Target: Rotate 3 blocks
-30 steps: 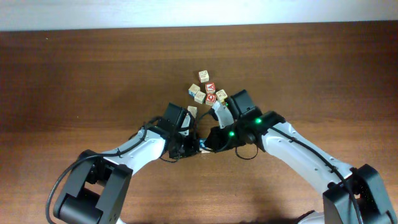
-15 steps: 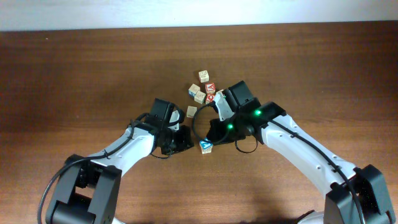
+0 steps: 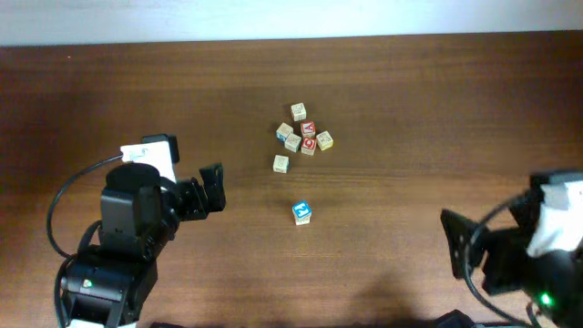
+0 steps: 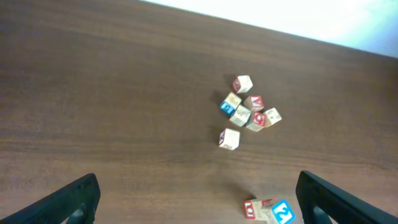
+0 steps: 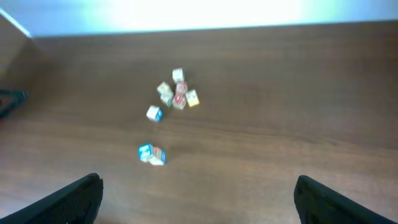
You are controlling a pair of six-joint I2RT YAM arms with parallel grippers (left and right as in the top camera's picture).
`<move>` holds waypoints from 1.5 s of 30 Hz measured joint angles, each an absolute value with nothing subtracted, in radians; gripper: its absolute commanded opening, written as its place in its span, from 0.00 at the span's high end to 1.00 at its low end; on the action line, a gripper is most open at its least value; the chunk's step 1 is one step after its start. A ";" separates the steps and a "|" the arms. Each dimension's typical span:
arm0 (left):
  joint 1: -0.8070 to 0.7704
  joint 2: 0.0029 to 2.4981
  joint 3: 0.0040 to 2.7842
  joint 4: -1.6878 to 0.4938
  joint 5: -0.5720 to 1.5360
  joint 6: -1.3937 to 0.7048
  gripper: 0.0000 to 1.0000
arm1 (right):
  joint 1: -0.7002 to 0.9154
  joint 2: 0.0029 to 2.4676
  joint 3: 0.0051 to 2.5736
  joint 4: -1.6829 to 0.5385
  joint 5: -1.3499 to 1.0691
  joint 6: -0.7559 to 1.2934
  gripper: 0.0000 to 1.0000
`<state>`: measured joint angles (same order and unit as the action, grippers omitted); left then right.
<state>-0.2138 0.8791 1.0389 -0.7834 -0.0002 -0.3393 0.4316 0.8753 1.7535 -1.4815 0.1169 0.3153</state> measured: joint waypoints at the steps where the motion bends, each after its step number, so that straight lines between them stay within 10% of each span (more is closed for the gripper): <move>1: -0.214 0.883 1.039 -0.806 -0.001 -0.339 0.01 | 0.432 0.857 1.753 -1.481 0.117 0.315 0.01; 6: -0.214 0.888 1.039 -0.807 -0.001 -0.339 0.01 | 0.293 0.797 1.587 -1.306 0.333 0.200 0.01; 9: -0.214 0.892 1.039 -0.805 -0.002 -0.339 0.01 | 0.076 0.445 0.912 -0.569 0.191 -0.051 0.01; 14: -0.214 0.893 1.038 -0.805 -0.002 -0.339 0.01 | 0.018 0.022 0.111 -0.024 0.036 -0.090 0.01; 30: -0.210 0.868 1.008 -0.797 -0.039 -0.339 0.01 | 0.018 0.012 0.014 -0.076 0.024 -0.090 0.01; 37: -0.038 0.198 0.155 -0.034 -0.094 -0.079 0.01 | 0.018 0.010 0.014 -0.076 0.024 -0.090 0.01; 45: -0.038 0.015 0.017 -0.078 -0.090 0.225 0.01 | 0.018 0.010 0.014 -0.076 0.025 -0.090 0.01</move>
